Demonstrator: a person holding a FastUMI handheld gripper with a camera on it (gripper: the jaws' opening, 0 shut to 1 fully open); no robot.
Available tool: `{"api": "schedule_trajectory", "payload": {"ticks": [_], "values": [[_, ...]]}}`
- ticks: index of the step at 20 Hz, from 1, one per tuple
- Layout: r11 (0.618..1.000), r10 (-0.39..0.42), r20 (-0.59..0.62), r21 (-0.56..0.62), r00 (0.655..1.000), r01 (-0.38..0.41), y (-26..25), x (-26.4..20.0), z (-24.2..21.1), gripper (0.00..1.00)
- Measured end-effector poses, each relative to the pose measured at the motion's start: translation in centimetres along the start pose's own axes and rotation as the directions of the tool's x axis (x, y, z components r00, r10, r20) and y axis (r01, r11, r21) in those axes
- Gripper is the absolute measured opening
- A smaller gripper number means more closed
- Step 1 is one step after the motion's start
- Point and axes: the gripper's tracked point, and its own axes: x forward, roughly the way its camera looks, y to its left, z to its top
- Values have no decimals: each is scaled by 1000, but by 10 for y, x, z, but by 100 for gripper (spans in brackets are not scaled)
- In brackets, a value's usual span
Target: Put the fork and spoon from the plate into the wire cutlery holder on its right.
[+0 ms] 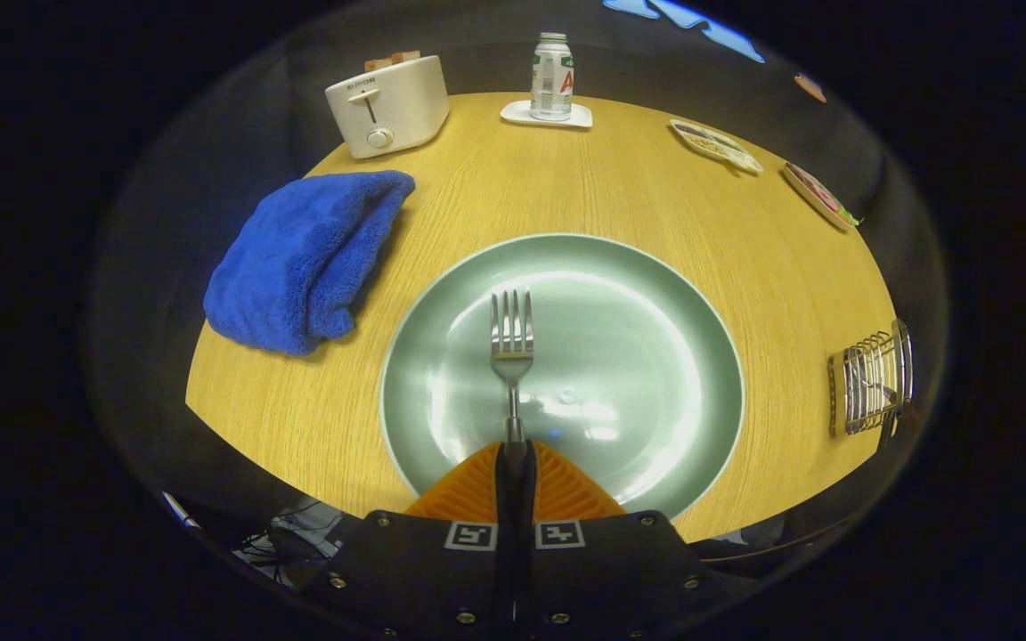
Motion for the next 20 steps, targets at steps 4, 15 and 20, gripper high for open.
{"api": "schedule_trajectory", "payload": {"ticks": [4,15,20], "values": [[999,-25,35,27,999,24,-12,-12,12,2],[982,-153,142,135,978,134,-87,-63,74,2],[953,-237,154,228,959,199,-137,-88,83,1]]}}
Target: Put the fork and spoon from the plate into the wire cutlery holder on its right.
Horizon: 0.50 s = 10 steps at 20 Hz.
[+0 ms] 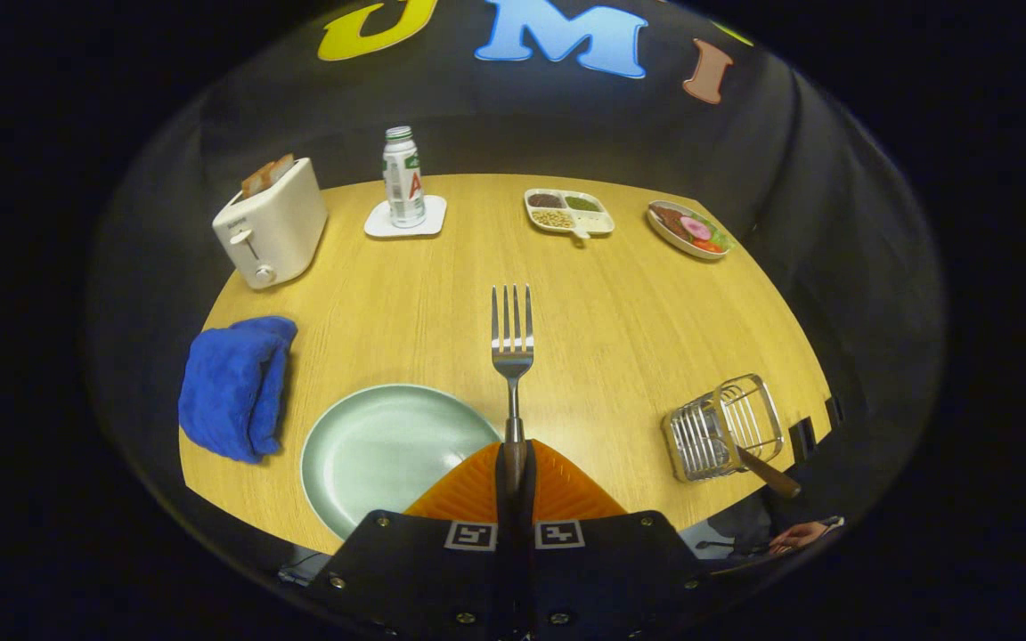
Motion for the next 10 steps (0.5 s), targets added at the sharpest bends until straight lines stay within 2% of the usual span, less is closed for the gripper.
{"api": "schedule_trajectory", "payload": {"ticks": [5,10], "values": [[989,-97,-28,108,995,100,-59,-5,3,2],[966,-161,-72,195,984,172,-100,-8,-4,2]]}}
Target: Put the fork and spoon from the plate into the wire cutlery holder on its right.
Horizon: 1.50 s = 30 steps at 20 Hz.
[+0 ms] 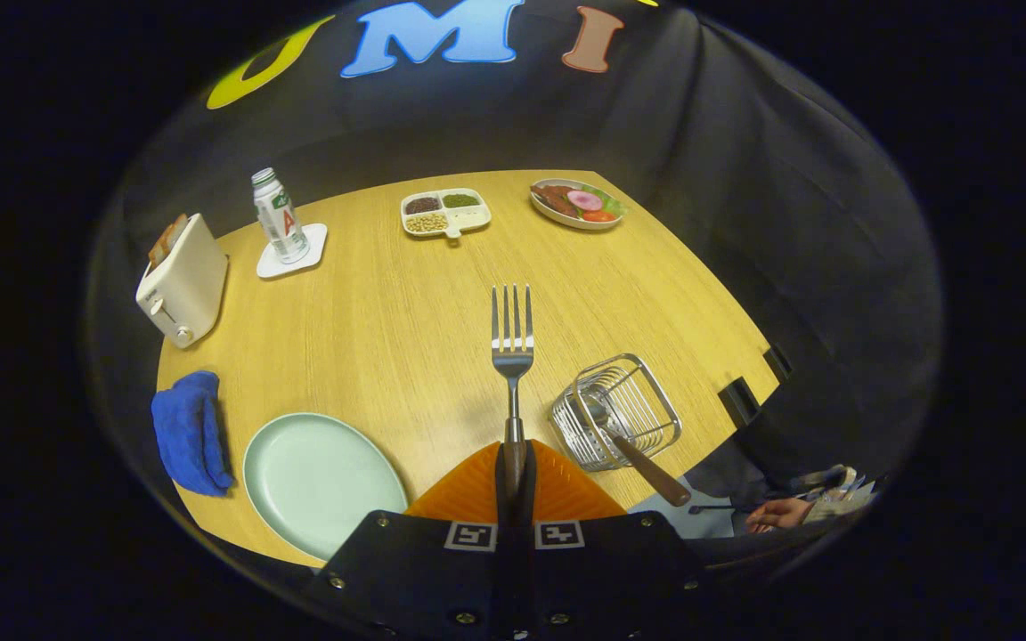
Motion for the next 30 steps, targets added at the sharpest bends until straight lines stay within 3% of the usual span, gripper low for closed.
{"api": "schedule_trajectory", "payload": {"ticks": [12,21,30], "values": [[977,-50,-144,197,988,78,-46,13,-21,2],[960,39,-315,276,948,53,-43,21,-37,2],[922,134,-374,387,918,24,-37,26,-29,4]]}}
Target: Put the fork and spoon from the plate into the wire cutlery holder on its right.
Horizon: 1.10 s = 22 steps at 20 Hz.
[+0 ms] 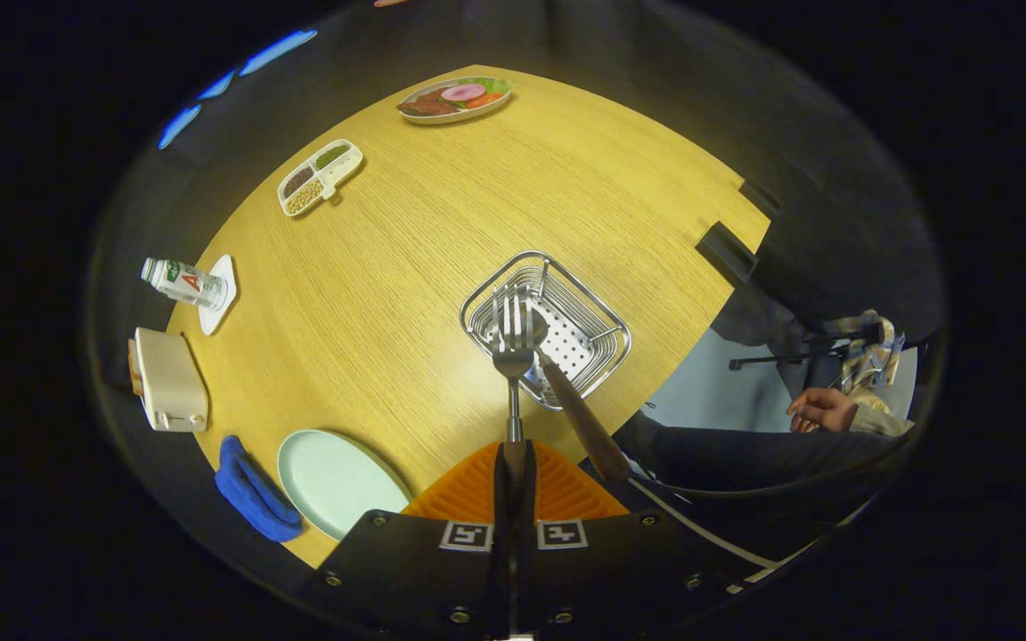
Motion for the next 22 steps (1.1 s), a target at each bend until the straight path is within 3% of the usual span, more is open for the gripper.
{"api": "schedule_trajectory", "payload": {"ticks": [9,10,16,20,22], "values": [[998,-42,35,-47,998,44,-7,-7,25,14],[998,-43,40,-53,998,45,-8,-7,26,22],[997,19,115,-77,993,-11,8,-16,38,26],[988,97,262,-141,960,-62,28,-39,56,26],[979,148,375,-187,915,-82,42,-56,72,26]]}}
